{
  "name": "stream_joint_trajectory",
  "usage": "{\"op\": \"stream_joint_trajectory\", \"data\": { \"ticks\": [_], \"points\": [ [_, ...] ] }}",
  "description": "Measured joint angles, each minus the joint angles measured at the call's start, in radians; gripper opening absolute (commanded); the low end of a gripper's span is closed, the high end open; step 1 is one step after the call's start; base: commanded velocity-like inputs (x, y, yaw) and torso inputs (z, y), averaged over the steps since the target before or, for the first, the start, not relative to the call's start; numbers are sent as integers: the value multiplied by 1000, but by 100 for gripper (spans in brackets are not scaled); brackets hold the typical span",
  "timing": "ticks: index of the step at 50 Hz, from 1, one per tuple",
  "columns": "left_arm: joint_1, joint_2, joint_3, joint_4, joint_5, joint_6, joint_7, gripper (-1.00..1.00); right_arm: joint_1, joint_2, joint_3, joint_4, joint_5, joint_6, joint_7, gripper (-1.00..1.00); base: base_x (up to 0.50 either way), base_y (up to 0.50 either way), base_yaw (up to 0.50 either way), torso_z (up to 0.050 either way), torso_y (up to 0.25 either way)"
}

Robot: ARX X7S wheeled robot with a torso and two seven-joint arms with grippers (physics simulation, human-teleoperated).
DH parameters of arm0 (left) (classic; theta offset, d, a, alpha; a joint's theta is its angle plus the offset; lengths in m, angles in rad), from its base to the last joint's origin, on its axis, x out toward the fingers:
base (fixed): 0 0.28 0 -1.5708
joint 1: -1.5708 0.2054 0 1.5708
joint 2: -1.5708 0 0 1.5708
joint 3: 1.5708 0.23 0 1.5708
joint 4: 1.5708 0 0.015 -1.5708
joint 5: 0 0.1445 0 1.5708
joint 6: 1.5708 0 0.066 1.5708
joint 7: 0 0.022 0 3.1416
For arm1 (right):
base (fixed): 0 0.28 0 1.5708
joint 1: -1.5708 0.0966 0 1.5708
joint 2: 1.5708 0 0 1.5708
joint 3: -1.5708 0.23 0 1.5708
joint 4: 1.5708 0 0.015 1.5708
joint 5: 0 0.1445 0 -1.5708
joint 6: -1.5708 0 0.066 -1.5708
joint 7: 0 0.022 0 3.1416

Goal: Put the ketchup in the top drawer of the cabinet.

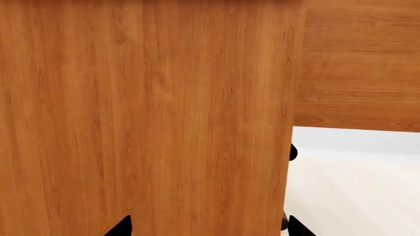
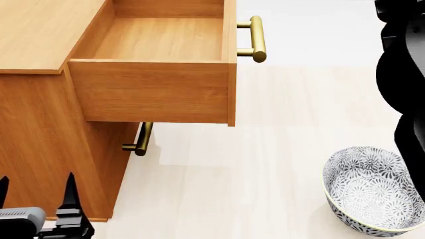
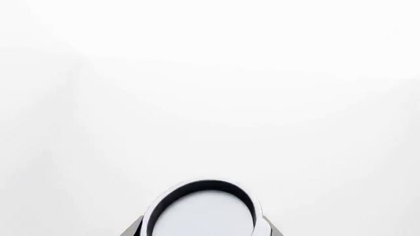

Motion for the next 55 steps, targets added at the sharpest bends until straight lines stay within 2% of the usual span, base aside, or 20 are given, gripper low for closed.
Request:
{"op": "stream_joint_trajectory", "data": {
  "ticks": [23, 34, 43, 55],
  "points": [
    [-13, 2, 12, -12, 0, 1, -4, 100, 246, -219, -115, 547, -115, -140, -199, -100, 0, 0, 0, 0, 0],
    [-14, 2, 15, -16, -1, 4, -7, 100, 400, -355, -142, 967, -167, -289, -328, -100, 0, 0, 0, 0, 0],
    [-20, 5, 19, -25, -5, 8, -6, 100, 488, -449, -102, 1208, -240, -336, -450, -100, 0, 0, 0, 0, 1],
    [-29, 7, 22, -39, -8, 10, -6, 100, 538, -520, -16, 1324, -357, -296, -600, -100, 0, 0, 0, 0, 0]
  ]
}}
